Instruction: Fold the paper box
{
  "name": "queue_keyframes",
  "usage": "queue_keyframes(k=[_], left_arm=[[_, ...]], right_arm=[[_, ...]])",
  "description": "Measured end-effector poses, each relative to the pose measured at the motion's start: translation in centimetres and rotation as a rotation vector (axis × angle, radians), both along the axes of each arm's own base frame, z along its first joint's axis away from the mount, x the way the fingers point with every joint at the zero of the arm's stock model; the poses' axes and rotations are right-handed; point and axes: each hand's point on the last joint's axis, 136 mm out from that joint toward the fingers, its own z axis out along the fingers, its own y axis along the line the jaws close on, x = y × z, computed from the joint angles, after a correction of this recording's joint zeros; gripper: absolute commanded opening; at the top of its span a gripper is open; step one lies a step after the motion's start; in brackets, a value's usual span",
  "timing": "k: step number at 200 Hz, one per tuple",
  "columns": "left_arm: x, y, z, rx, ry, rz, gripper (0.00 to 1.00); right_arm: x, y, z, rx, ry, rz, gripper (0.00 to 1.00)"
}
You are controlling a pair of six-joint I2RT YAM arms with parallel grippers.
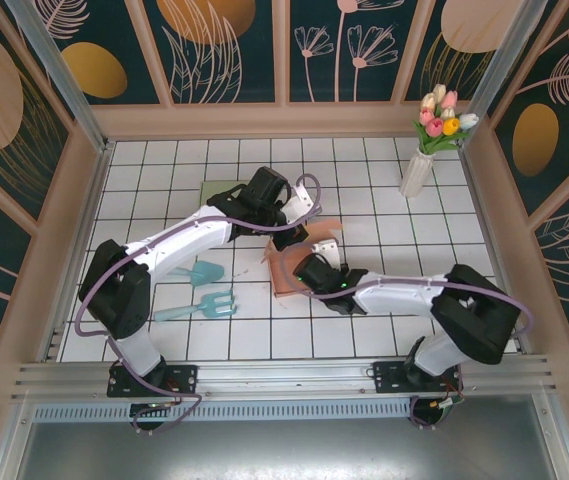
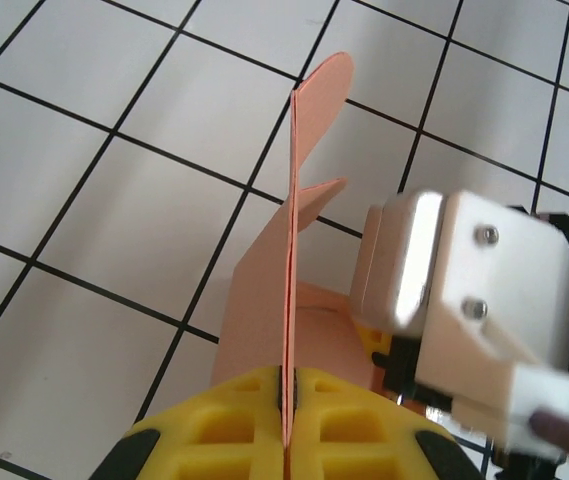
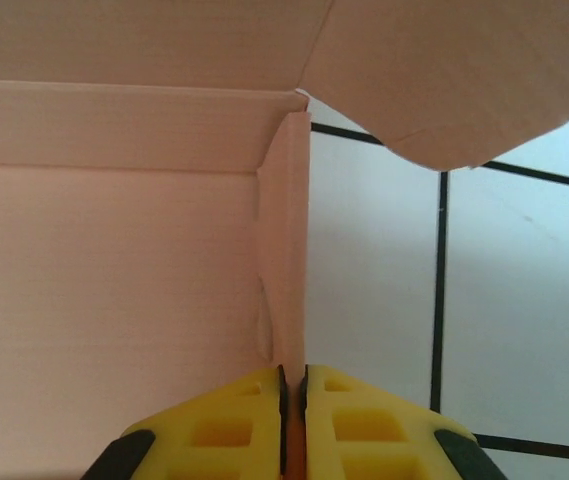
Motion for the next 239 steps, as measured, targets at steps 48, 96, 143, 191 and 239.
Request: queue_keyframes(k=[48,96,143,191,239], left_arm=[[0.5,0.4,0.4,0.007,-0.032,0.013,0.0],[-0.6,1.2,1.6,-0.005,-0.075,-0.002,0.0],[-0.7,0.8,1.6,-0.022,-0.082,-0.012,0.0],[-1.1,0.6,1.6,-0.037,-0.065,-0.027,0.0],[-1.2,0.5,1.4,-0.049,-0.068,-0.036,0.0]], right_arm=[[0.2,0.5,0.0,-0.243,-0.064,-0.075,0.11],[-0.1,-0.1,0.6,-0.383,-0.082,-0.106,0.11],[-0.5,-0.6,0.7,-0.373,-0.078,-0.088,0.2],[-1.7,-0.6,1.3,-0.171,-0.062,-0.014,0.35],[-2.0,-0.6,4.6,0.124,-0.083,0.028,0.52]])
